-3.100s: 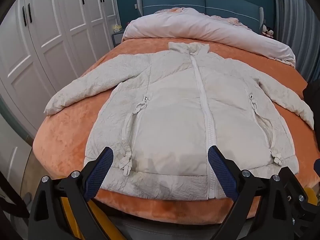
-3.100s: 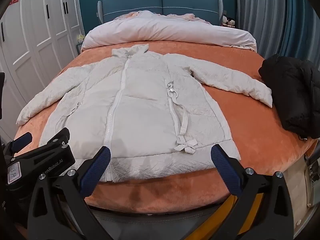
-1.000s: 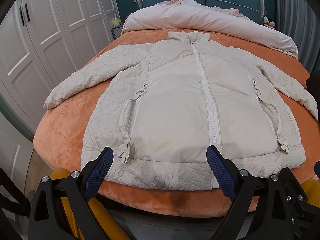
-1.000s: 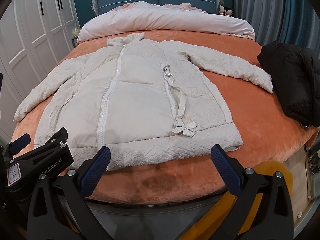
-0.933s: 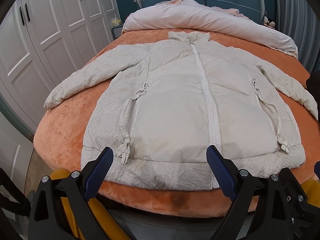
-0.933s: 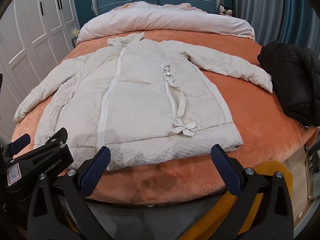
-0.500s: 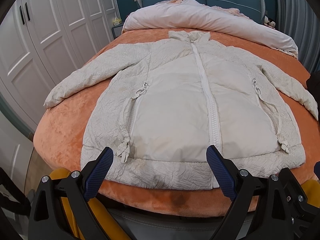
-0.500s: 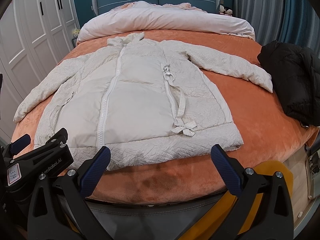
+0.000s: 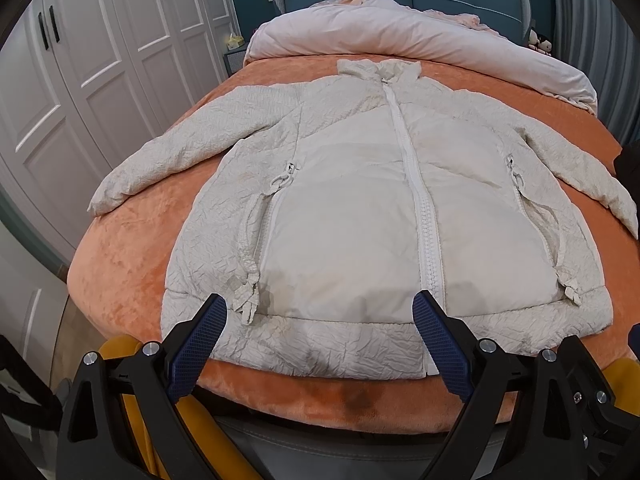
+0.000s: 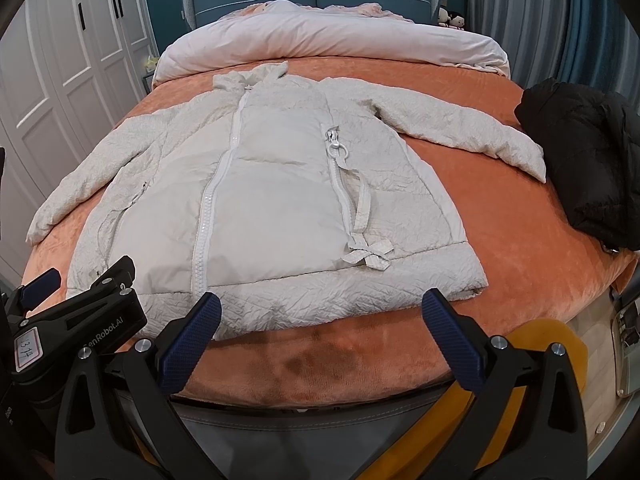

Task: Fold large clothes

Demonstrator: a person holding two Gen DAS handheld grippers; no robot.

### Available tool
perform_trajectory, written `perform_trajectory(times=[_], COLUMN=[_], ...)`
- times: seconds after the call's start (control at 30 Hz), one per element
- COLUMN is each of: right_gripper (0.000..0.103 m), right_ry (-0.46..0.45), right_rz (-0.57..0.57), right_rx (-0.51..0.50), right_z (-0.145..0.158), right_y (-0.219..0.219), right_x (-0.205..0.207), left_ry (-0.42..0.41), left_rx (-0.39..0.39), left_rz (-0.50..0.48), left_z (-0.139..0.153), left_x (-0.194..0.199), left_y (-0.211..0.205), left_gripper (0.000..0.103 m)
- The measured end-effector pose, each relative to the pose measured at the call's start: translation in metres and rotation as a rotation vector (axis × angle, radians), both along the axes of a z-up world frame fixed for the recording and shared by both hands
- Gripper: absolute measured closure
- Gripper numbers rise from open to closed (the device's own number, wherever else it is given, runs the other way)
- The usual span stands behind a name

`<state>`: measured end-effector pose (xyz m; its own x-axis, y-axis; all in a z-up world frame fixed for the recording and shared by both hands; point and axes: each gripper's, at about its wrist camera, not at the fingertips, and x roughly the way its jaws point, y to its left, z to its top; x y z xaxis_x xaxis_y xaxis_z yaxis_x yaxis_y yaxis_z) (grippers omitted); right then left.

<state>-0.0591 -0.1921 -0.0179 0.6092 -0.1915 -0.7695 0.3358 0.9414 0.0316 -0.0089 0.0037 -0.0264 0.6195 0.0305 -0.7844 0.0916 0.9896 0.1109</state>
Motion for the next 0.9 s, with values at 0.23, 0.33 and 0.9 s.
perform_trajectory(times=[0.23, 0.33, 0.9], right_gripper=[0.005, 0.005, 0.005], right_ry=[0.003, 0.007, -0.001], right_rz=[-0.001, -0.003, -0.048], right_rx=[0.004, 0.007, 0.027], right_z=[-0.002, -0.004, 0.002], right_y=[0.000, -0.002, -0.044], right_x=[-0.001, -0.001, 0.023], left_ry=[0.000, 0.006, 0.004], left_rx=[-0.001, -0.001, 0.008], left_rz=[0.000, 0.001, -0.027], left_z=[0.000, 0.000, -0.002], left_x=[0.000, 0.001, 0.019], left_y=[-0.001, -0.001, -0.007], left_gripper=[0.012, 0.012, 0.010])
